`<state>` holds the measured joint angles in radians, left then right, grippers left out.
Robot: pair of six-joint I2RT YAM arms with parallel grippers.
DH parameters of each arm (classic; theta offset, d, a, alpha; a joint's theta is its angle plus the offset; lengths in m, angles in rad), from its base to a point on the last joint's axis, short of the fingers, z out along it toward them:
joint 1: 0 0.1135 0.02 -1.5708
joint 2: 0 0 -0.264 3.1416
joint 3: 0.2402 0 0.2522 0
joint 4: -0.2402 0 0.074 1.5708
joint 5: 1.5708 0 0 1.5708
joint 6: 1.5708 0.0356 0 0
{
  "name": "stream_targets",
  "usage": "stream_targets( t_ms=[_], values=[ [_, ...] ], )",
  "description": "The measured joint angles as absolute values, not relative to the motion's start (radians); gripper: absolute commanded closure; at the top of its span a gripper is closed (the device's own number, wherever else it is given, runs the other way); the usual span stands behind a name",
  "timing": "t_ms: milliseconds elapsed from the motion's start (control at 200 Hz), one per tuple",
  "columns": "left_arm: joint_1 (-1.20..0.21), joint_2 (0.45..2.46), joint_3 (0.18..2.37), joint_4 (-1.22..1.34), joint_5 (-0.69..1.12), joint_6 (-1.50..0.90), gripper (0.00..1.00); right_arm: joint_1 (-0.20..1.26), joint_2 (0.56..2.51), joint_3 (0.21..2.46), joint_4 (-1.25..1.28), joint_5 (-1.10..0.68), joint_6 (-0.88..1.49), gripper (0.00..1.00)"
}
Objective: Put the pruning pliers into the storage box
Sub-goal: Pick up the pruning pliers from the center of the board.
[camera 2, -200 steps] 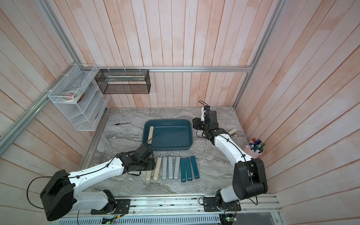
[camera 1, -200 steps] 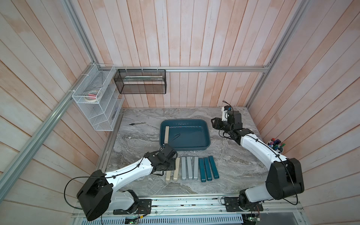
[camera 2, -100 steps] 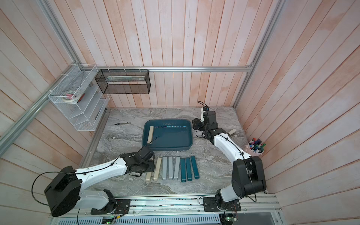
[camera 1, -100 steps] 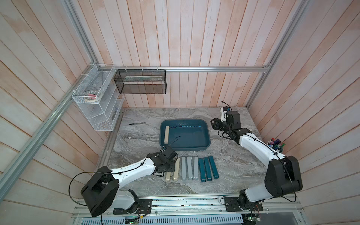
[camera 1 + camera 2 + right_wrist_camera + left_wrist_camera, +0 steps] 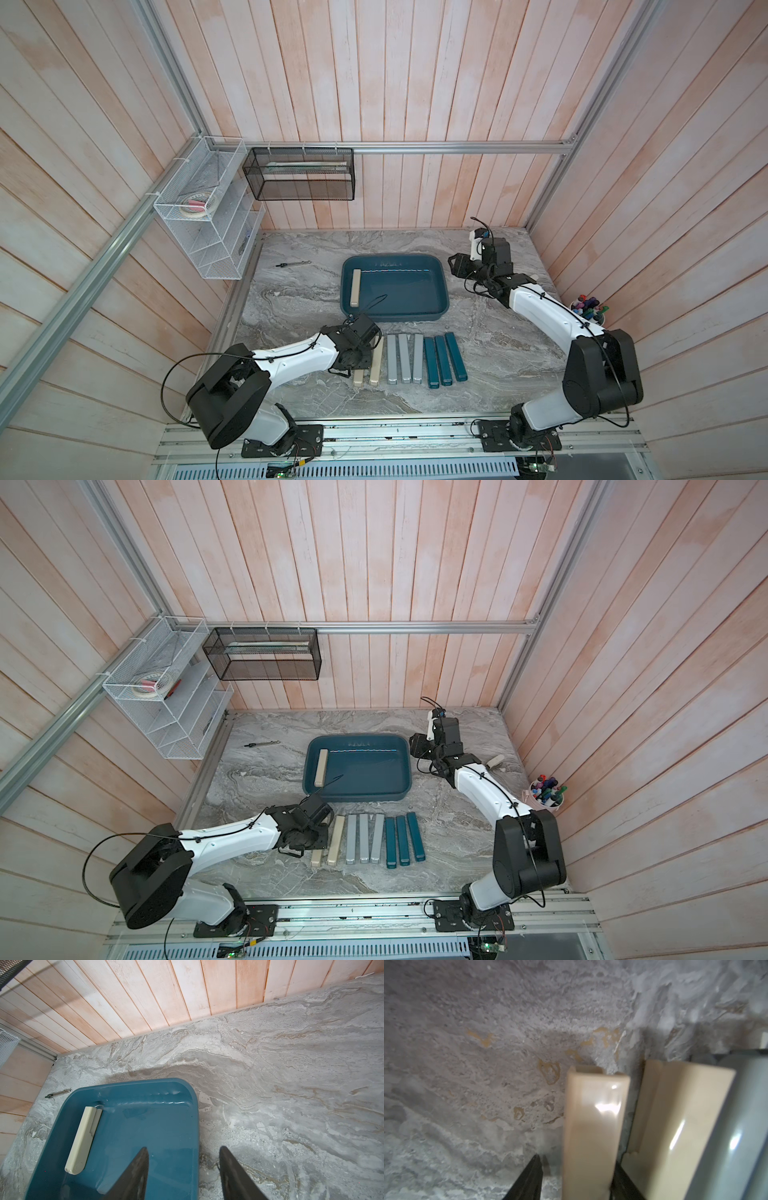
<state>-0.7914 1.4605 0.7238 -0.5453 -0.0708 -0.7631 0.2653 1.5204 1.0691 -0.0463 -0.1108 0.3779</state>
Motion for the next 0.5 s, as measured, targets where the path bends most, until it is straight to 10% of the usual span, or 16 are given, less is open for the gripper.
stream_targets(
  t_ms=[500],
  values=[
    [-0.779, 1.475, 0.771, -0.62, -0.086, -0.725, 0.74, 0.265, 1.521, 1.06, -0.045, -0.12, 0.389, 0.45]
  ],
)
